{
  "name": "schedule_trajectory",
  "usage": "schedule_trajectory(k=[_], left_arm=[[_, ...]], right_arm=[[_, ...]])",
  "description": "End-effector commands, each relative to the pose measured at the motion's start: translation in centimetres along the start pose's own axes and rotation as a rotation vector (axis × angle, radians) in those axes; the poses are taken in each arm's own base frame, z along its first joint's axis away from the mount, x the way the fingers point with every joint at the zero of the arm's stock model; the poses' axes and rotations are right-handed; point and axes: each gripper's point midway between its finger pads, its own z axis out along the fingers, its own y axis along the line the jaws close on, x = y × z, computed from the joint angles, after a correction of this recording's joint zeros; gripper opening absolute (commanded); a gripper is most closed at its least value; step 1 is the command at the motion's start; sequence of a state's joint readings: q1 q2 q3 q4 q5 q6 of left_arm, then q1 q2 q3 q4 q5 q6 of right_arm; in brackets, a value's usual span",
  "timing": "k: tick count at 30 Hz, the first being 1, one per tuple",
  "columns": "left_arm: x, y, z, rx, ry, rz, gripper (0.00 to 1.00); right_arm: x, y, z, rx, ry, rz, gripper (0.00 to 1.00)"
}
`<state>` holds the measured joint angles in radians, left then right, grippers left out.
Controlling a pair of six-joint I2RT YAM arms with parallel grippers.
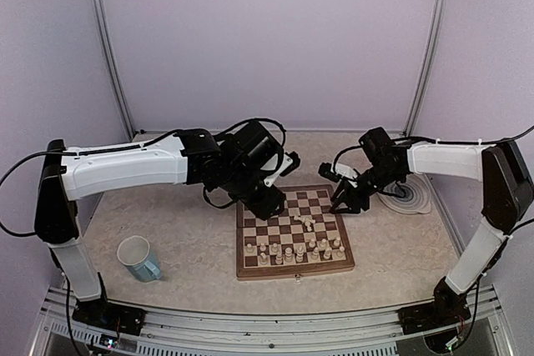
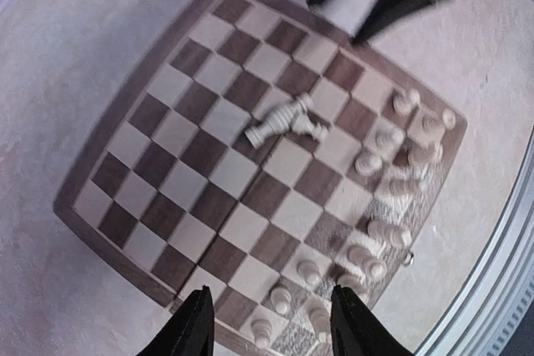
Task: Set up the chess pieces on the board
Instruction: Place the bishop on c1, then pick up the chess pile from the chessboard.
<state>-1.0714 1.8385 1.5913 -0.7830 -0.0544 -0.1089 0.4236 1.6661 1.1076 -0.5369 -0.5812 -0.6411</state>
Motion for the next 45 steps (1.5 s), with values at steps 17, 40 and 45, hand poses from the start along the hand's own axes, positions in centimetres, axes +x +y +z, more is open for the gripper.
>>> schedule_trajectory(k=[17,40,45], left_arm=[[-6.9,7.5,3.5,0.242,-0.466,-0.415,0.49],[-3.0,5.2,11.0,0.469,-0.369,-0.542,0.49],[-3.0,4.2,11.2,0.543,-0.363,-0.549,0.47]], right_arm=[[0.8,2.8,7.1,-0.050,0.177,-0.063,0.42],[-2.9,3.6,5.6,-0.043,0.008,-0.204,0.05],[-3.2,3.6,5.4,-0.036,-0.002,-0.205,0.05]])
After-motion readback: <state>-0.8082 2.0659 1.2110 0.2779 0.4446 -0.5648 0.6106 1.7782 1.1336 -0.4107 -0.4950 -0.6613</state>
